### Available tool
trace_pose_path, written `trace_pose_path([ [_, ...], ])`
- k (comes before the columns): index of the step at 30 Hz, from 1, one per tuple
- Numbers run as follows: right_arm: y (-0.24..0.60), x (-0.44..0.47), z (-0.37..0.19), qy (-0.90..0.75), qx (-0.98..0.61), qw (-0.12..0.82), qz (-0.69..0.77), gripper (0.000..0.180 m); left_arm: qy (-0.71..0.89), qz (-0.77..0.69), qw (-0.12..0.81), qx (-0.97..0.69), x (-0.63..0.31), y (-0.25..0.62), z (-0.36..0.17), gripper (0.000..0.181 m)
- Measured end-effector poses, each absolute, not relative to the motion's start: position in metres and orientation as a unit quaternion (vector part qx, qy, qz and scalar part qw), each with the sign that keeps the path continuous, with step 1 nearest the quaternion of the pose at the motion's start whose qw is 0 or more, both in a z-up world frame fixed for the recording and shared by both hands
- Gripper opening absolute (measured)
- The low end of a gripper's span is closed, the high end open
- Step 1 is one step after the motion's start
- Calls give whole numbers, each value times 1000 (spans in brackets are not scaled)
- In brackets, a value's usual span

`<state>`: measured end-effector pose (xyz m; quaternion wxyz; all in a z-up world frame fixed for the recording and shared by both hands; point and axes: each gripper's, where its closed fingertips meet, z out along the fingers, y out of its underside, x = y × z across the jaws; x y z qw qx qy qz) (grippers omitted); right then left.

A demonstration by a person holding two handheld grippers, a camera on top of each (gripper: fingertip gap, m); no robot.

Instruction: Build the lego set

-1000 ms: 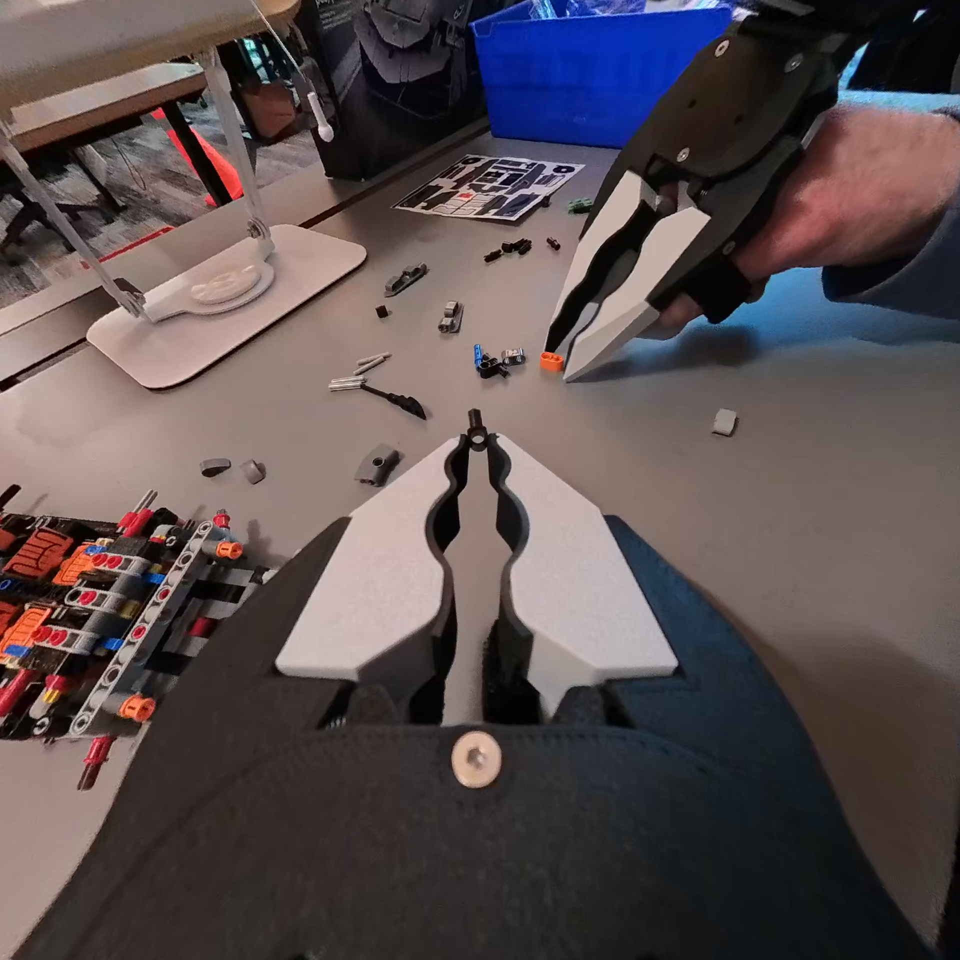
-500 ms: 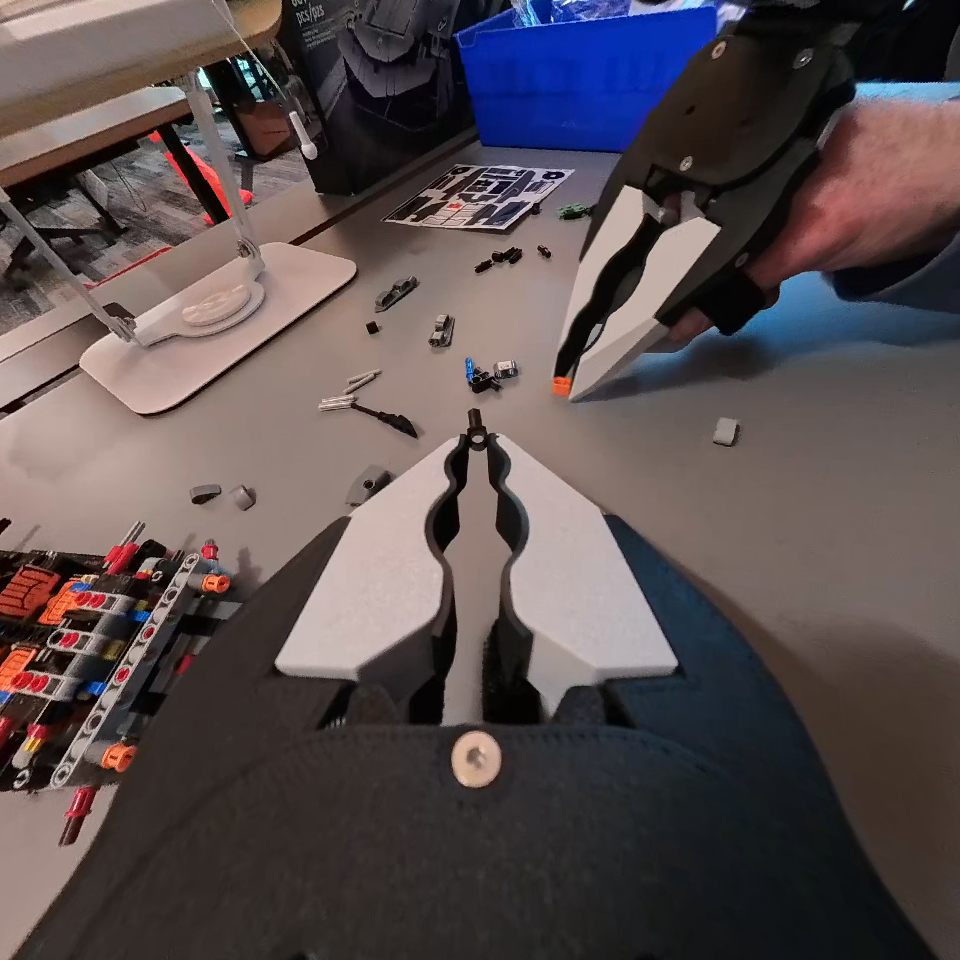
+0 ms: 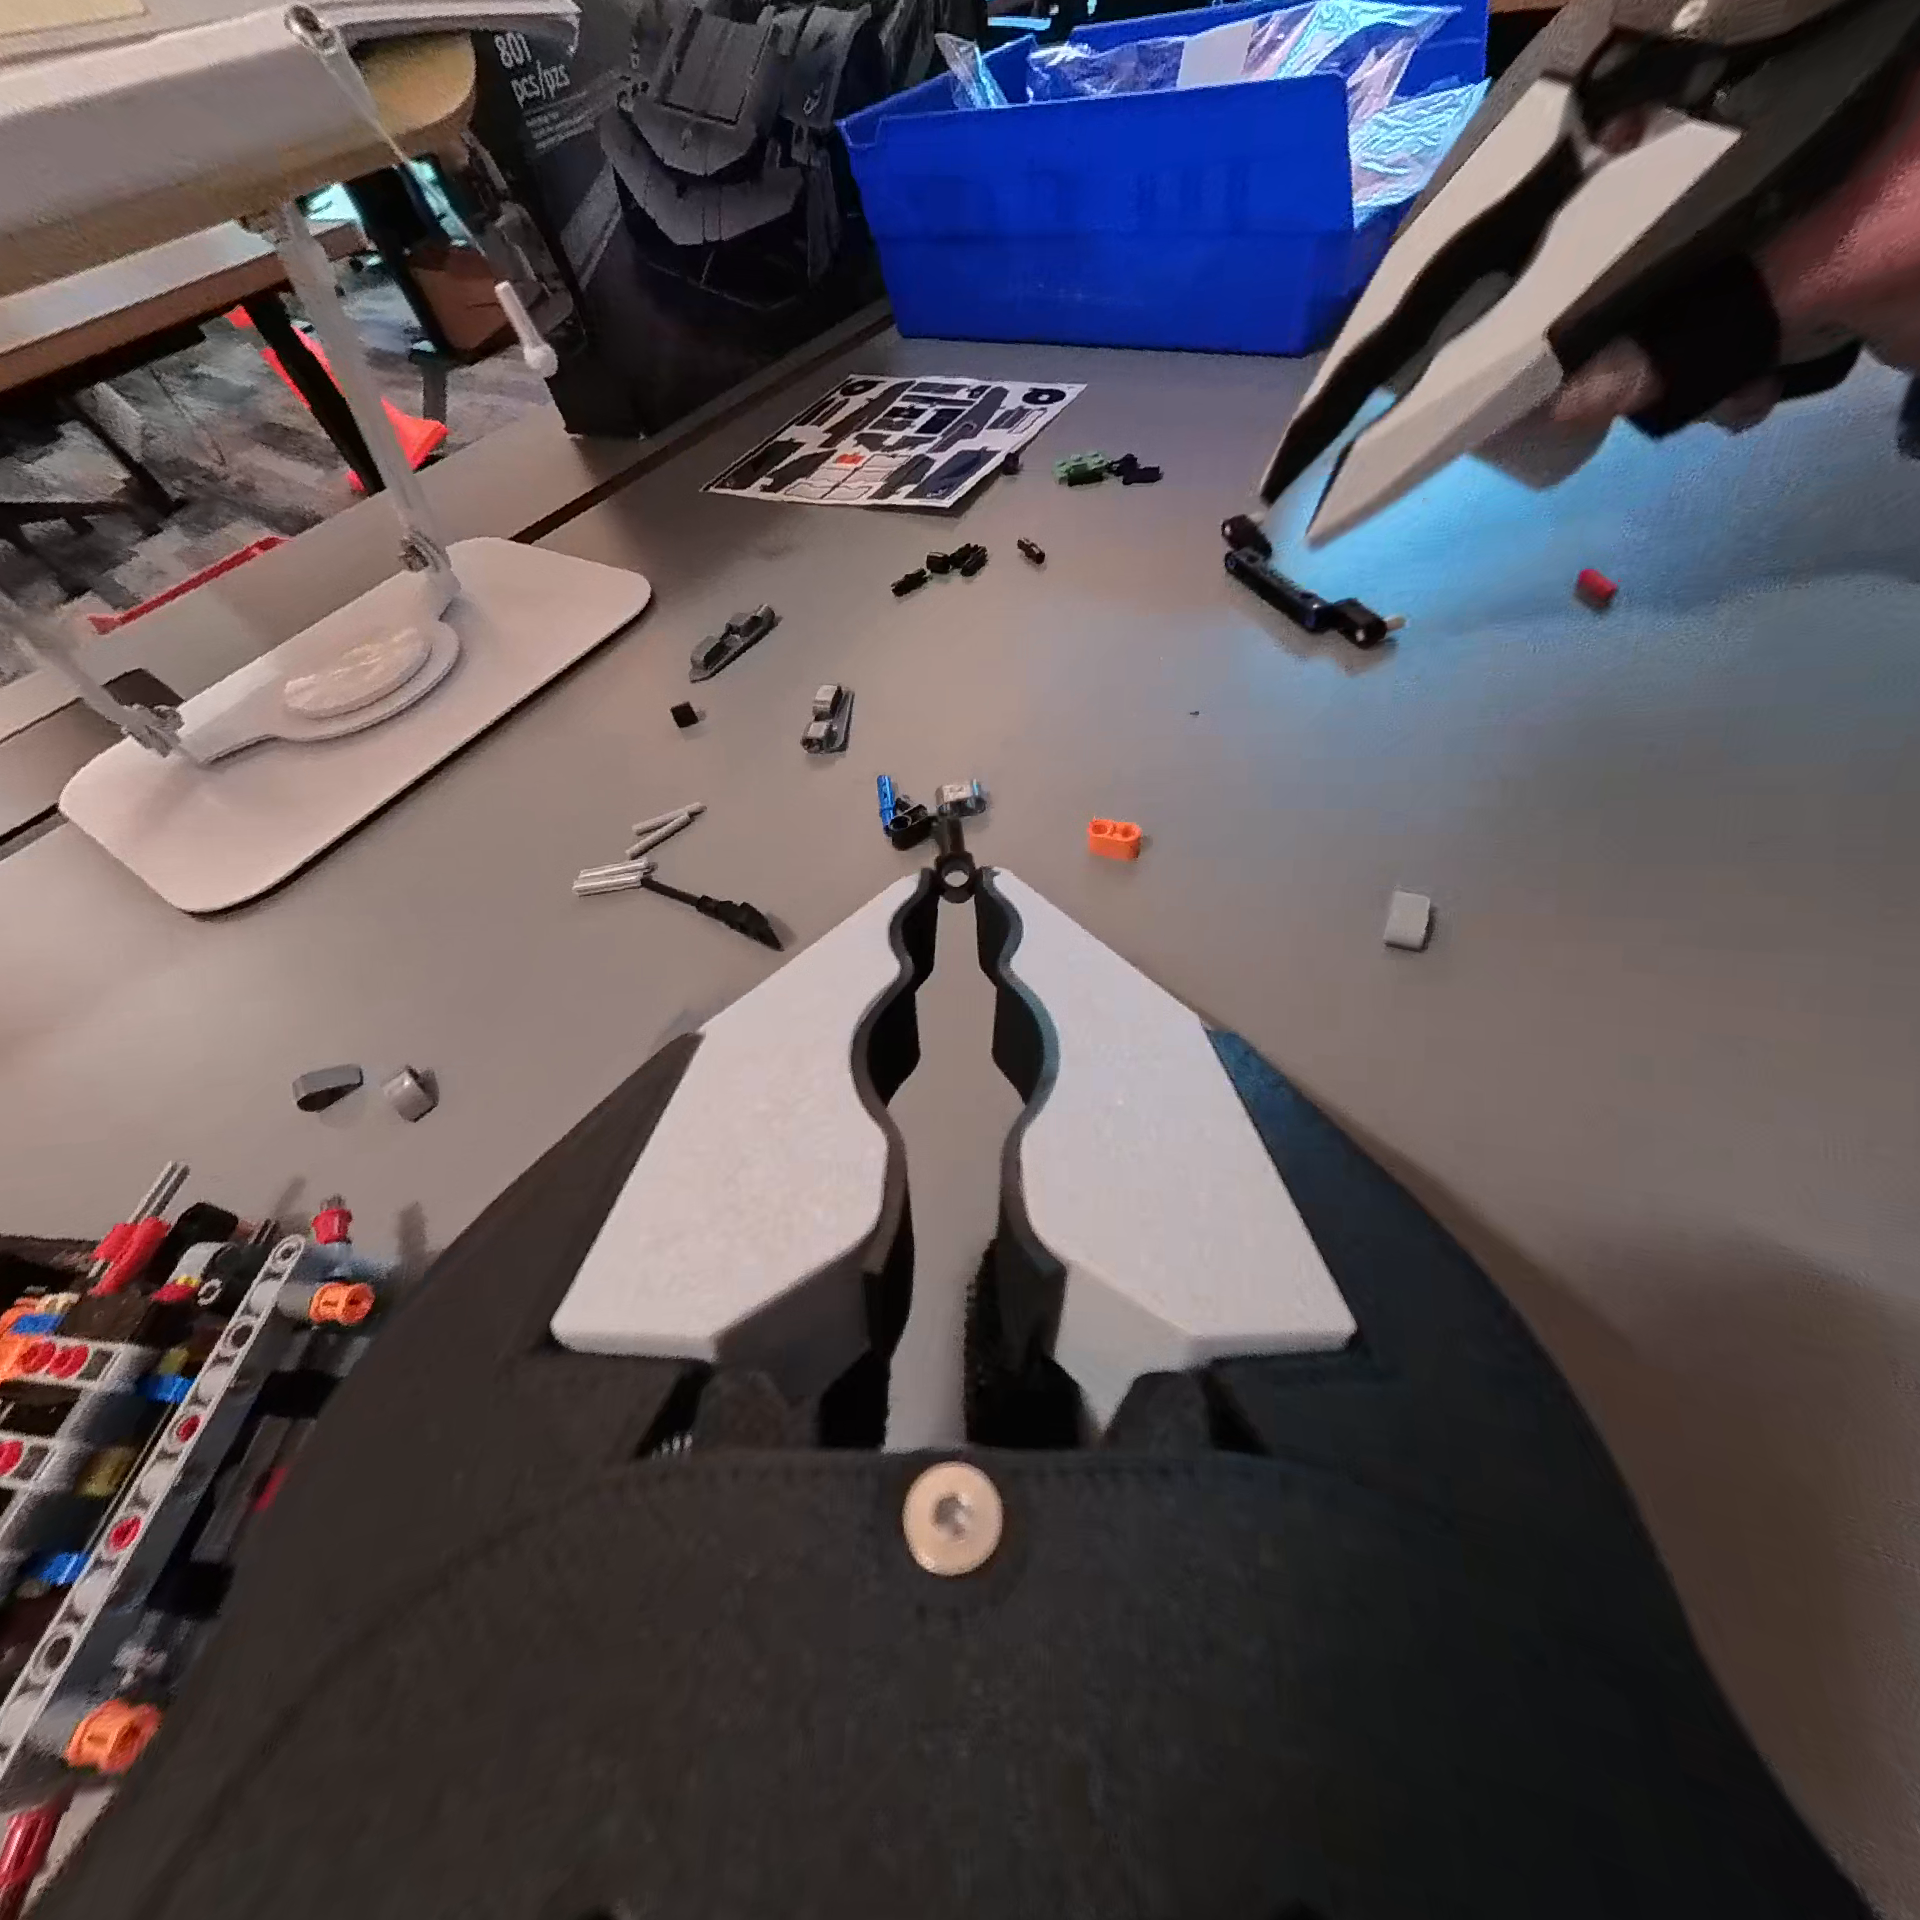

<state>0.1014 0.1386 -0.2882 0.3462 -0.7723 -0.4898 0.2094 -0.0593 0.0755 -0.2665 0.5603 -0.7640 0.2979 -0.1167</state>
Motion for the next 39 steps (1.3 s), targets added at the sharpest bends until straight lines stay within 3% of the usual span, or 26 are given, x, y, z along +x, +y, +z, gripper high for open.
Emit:
trace_pose_path([
  [3, 156, 142, -288, -464, -791, 346, 200, 18, 302, -116, 560, -762, -55, 77, -267, 5],
  [8, 161, 176, -302, -455, -807, 321, 195, 23, 297, -111, 563, -763, -56, 78, -266, 5],
  [20, 242, 144, -273, -457, -788, 384, 149, 24, 279, -112, 575, -761, -62, 77, -261, 5],
  [26, 320, 136, -290, -447, -815, 359, 86, 18, 290, -109, 573, -759, -56, 69, -263, 5],
  [32, 366, 138, -326, -442, -843, 302, 63, 0, 295, -110, 571, -758, -54, 70, -264, 5],
  [39, 391, 135, -332, -436, -850, 288, 66, 0, 305, -112, 565, -759, -51, 72, -266, 5],
])
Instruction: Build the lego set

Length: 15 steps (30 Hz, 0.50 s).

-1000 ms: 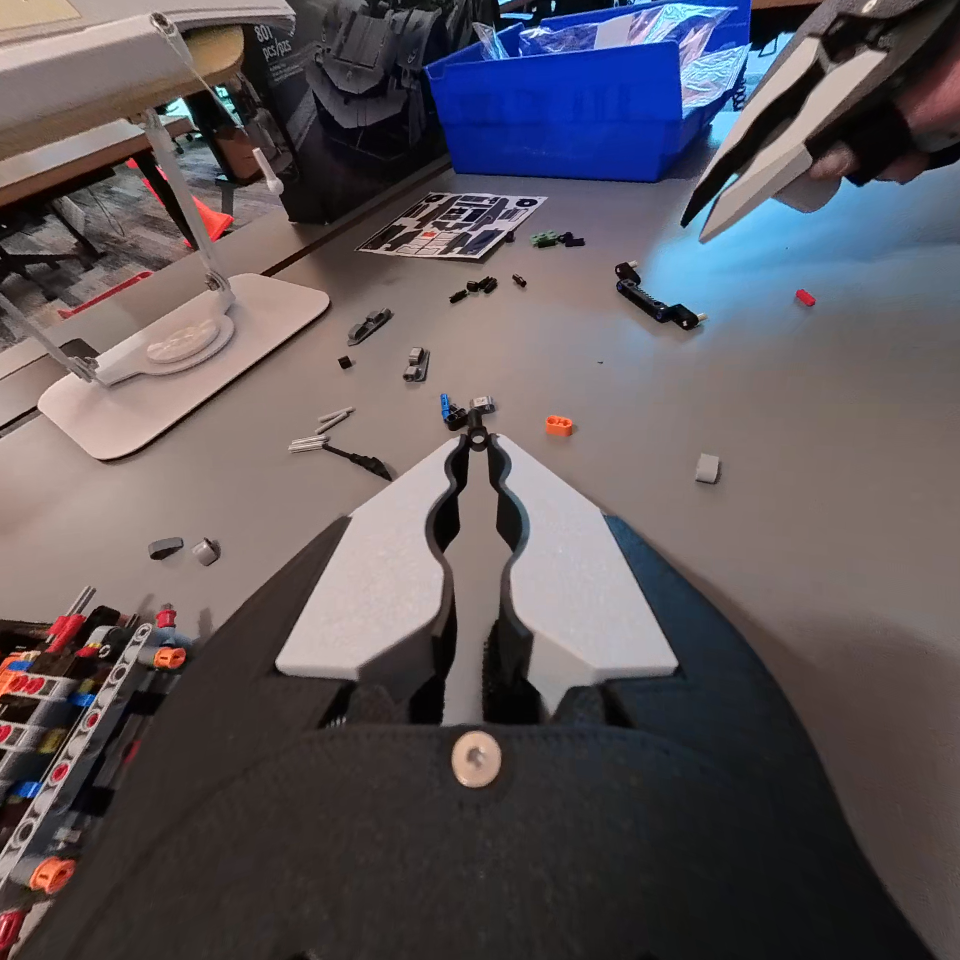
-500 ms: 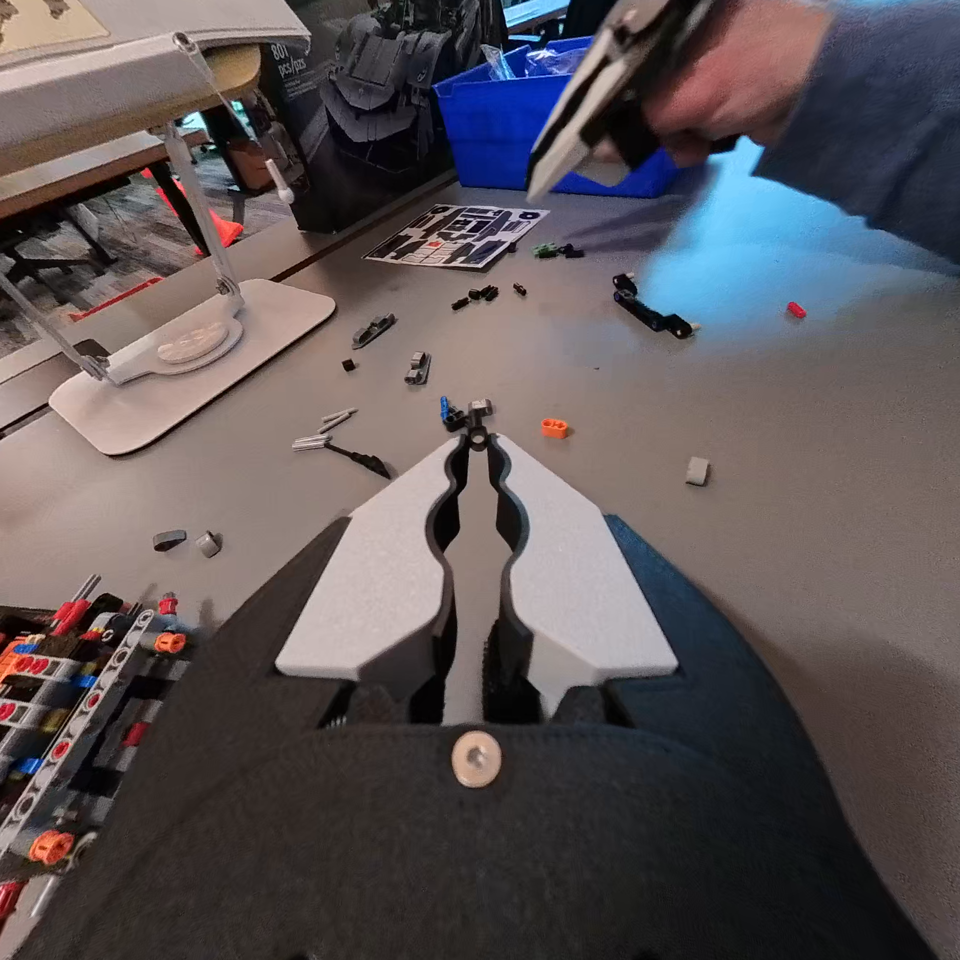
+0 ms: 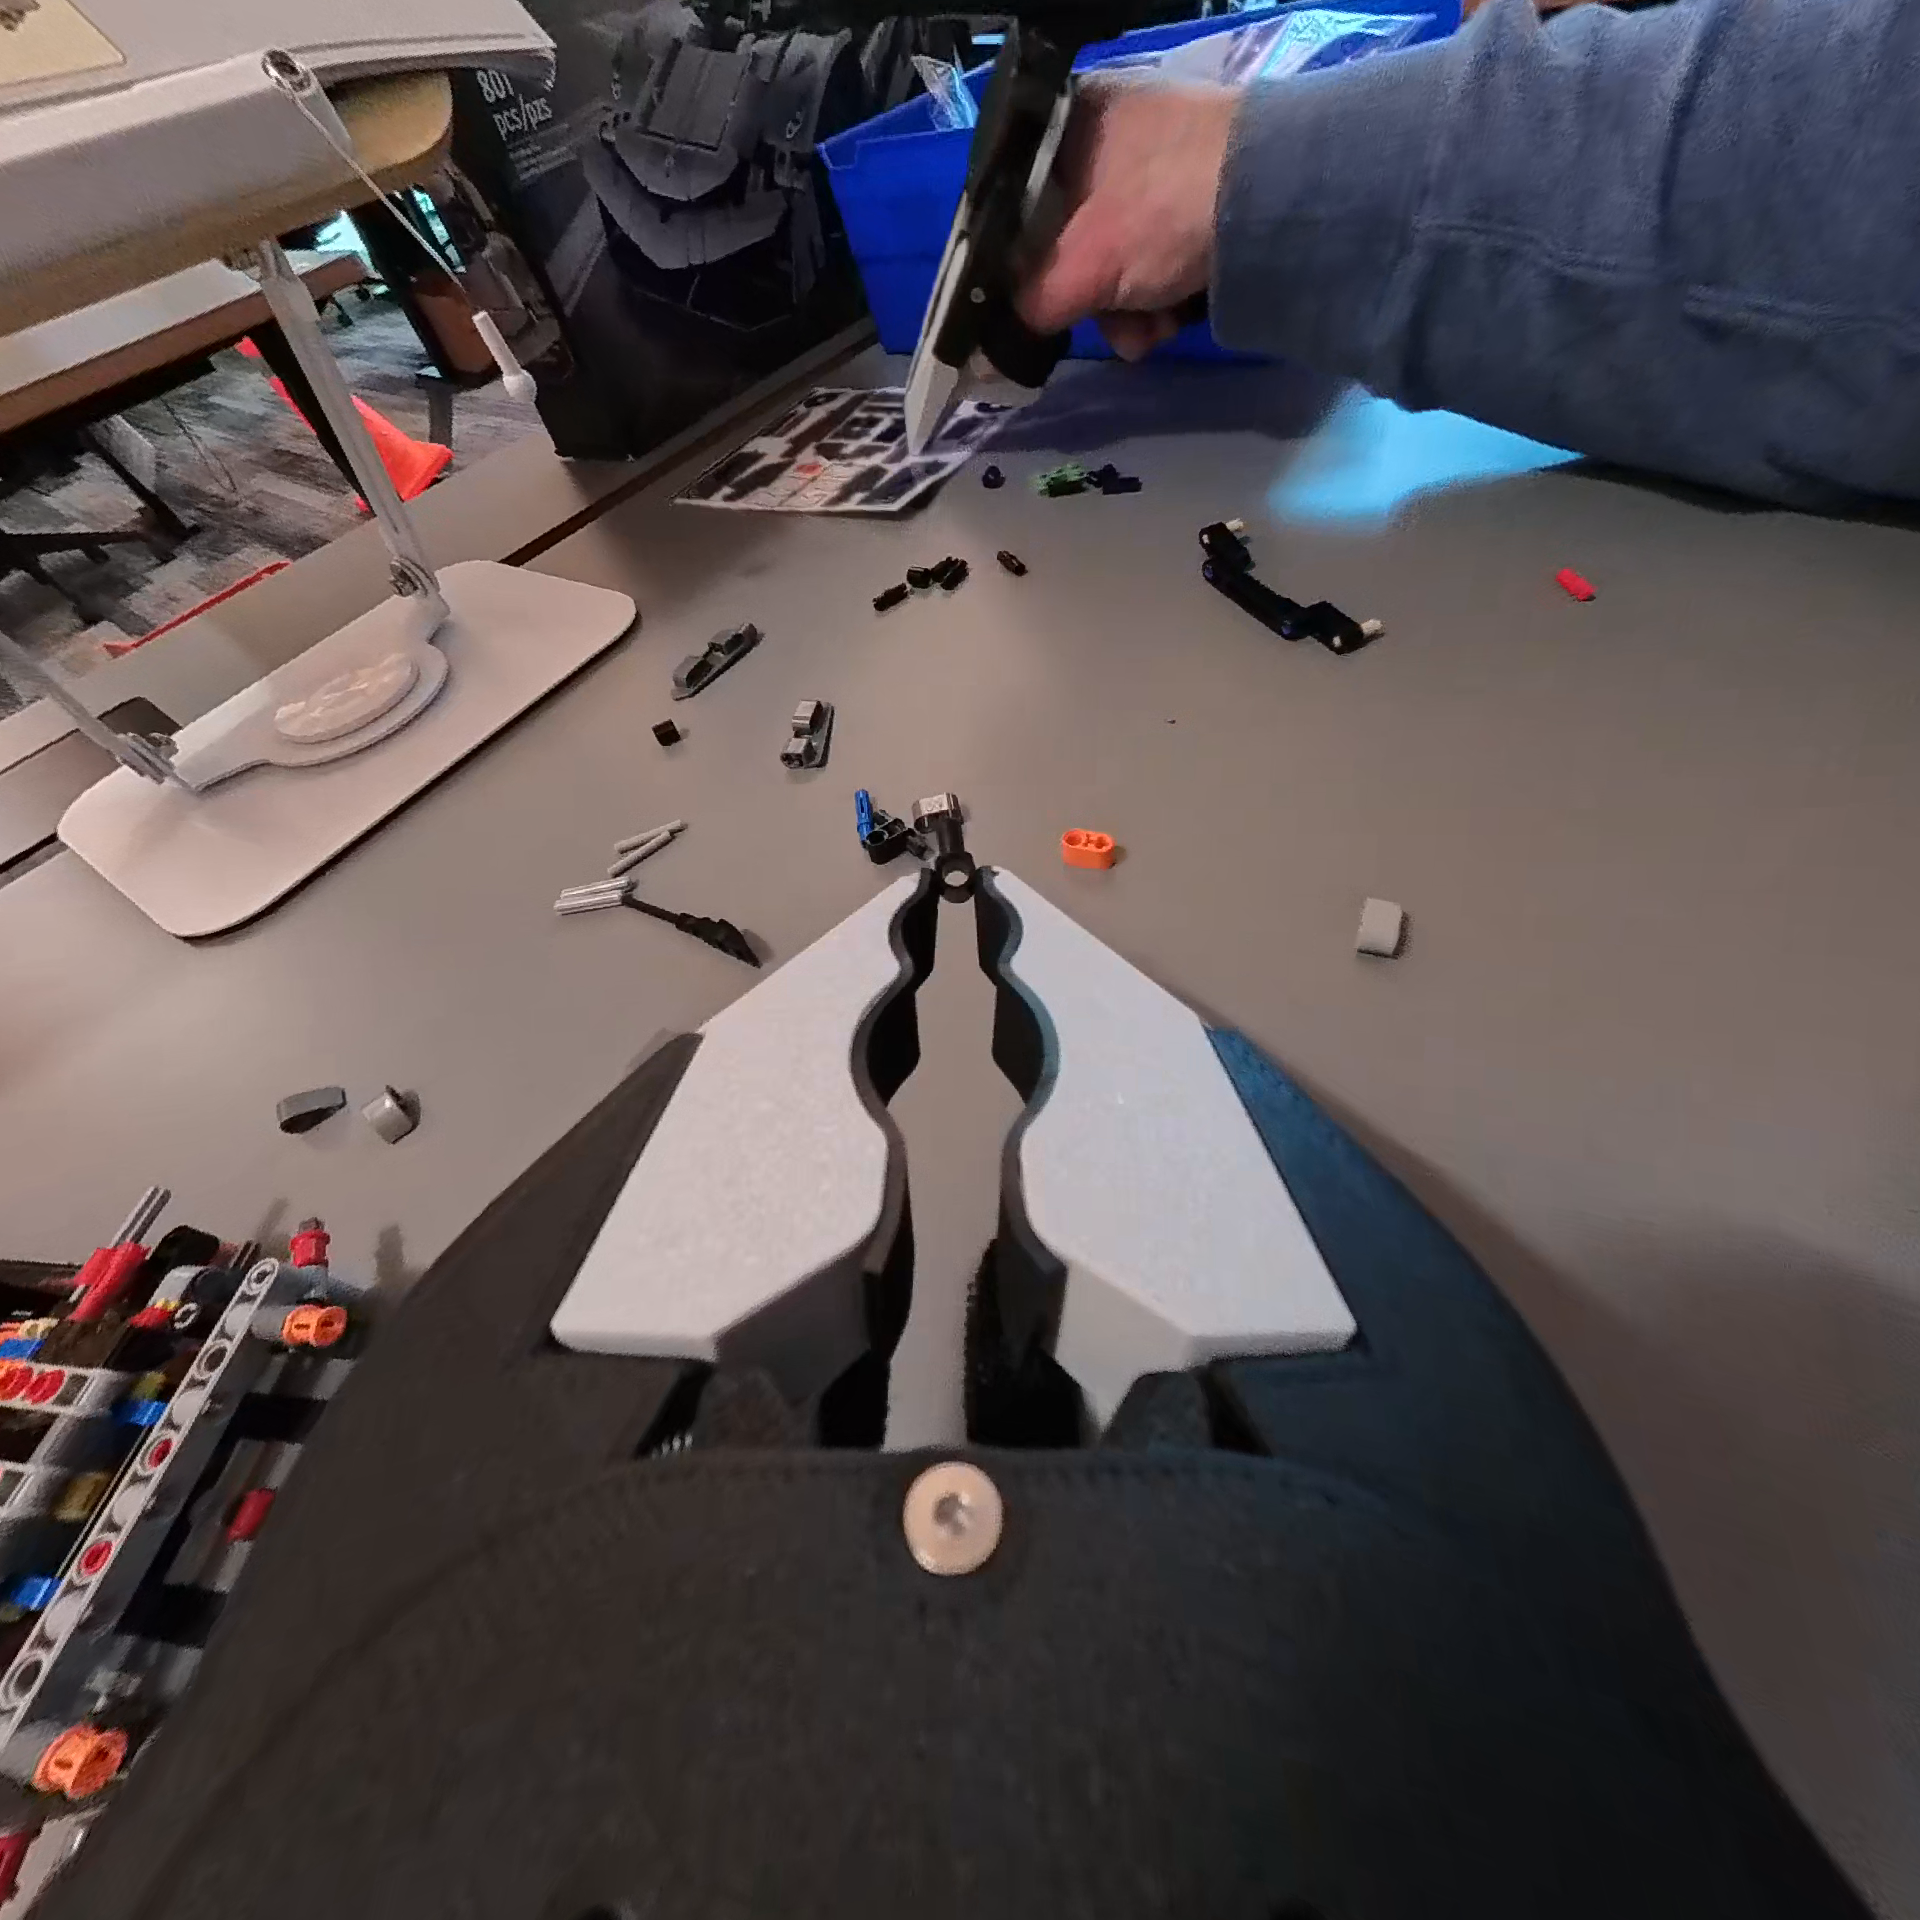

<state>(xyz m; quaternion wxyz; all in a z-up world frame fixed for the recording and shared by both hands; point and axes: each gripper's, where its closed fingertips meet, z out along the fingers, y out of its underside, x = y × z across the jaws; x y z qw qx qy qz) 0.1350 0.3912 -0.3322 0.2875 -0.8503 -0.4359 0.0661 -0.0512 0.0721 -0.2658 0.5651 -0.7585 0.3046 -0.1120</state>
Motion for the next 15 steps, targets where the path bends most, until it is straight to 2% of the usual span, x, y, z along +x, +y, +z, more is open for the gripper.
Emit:
trace_pose_path([
  [7, 408, 137, -332, -422, -864, 268, 61, 0, 303, -114, 564, -759, -51, 73, -266, 5],
  [10, 401, 134, -319, -414, -858, 290, 92, 9, 303, -115, 565, -759, -51, 72, -266, 5],
  [15, 383, 127, -310, -467, -827, 298, 96, 0, 308, -116, 561, -760, -49, 73, -267, 5],
])
